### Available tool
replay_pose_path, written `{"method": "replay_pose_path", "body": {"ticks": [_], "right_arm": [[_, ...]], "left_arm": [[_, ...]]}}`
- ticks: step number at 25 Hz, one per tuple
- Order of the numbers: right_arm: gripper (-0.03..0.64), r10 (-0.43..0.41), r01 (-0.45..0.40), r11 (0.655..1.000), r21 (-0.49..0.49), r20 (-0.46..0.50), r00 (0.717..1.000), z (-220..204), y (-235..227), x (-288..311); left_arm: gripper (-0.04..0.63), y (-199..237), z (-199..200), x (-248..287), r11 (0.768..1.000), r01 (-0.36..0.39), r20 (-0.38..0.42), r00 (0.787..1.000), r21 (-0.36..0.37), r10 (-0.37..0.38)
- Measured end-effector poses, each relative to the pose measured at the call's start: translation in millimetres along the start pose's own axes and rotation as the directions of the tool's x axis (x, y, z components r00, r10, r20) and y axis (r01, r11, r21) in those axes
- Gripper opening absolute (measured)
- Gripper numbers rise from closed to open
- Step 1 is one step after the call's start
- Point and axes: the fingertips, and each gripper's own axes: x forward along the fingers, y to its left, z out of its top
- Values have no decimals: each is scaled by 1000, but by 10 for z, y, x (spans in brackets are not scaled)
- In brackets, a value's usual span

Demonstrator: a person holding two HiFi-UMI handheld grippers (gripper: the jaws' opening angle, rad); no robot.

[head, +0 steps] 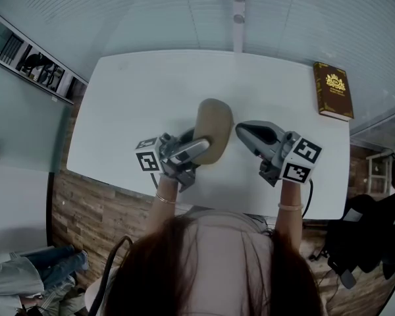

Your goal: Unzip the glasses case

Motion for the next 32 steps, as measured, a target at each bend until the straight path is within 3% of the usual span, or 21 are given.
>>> {"method": "replay_pose_path", "body": {"ticks": [32], "right_arm": [[5,-28,28,1000,5,-25,999,-173,276,39]], "left_arm": [[288,-100,56,-138,998,32,107,994,-47,-27]]}}
